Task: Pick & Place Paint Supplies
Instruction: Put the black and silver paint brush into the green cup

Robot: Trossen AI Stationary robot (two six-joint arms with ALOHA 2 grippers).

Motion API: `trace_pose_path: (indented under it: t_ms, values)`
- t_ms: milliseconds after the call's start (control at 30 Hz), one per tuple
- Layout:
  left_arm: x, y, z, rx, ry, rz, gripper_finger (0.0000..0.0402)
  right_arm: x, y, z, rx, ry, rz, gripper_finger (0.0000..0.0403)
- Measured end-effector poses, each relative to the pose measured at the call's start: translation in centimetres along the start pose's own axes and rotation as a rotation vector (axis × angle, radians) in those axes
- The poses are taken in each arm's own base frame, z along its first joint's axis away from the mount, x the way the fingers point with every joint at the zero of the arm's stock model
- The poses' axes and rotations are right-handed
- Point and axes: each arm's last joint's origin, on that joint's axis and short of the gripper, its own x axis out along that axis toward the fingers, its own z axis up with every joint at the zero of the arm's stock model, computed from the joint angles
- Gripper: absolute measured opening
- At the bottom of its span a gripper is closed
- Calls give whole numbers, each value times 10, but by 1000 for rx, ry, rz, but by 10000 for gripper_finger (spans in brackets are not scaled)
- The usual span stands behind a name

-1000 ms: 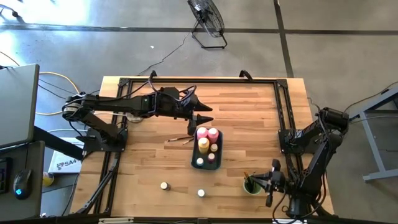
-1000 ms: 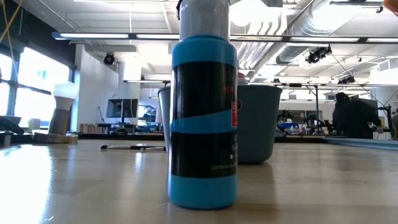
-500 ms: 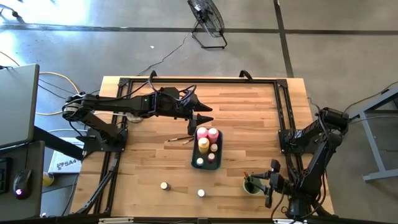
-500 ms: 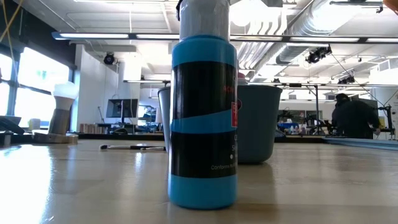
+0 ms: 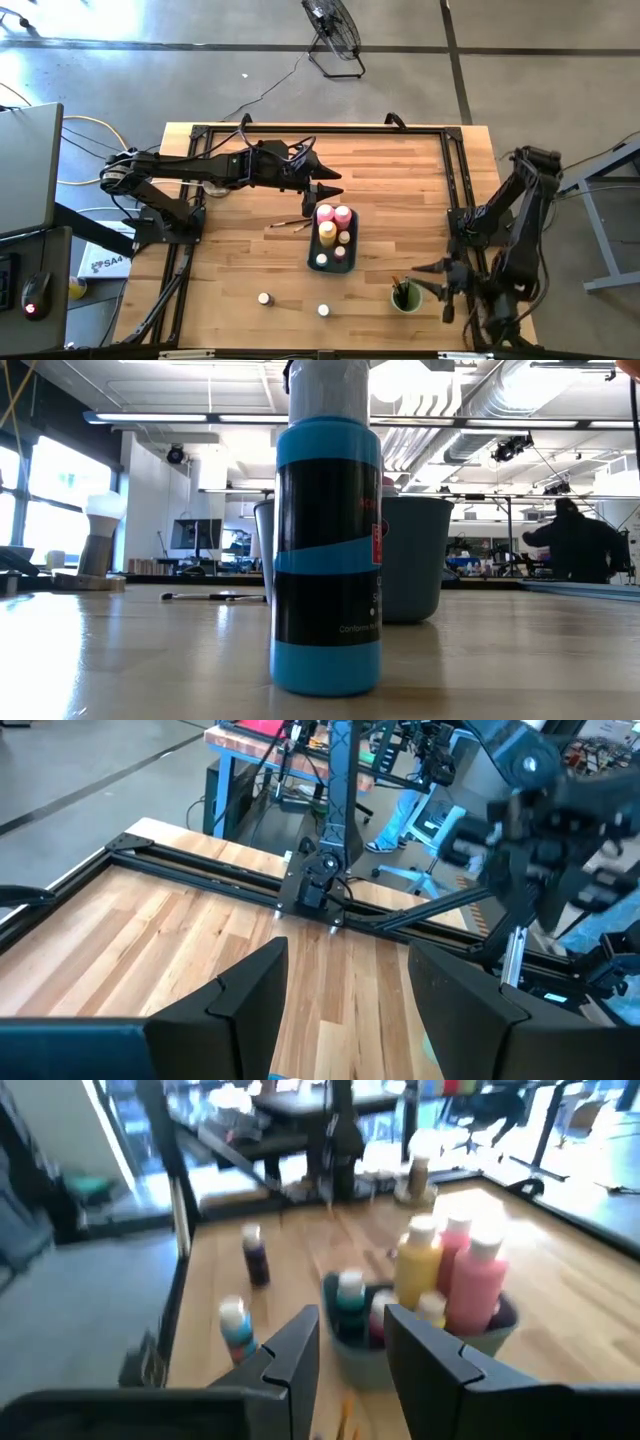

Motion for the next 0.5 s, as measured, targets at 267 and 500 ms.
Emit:
trace_pose_path:
  t_ms: [267, 500]
  values:
    - [2, 0, -1, 0, 2, 1, 205, -15, -23, 43, 55, -117, 6, 107]
    - [6, 2, -5, -1, 23, 7, 205, -24, -32, 70, 100, -141, 75, 107]
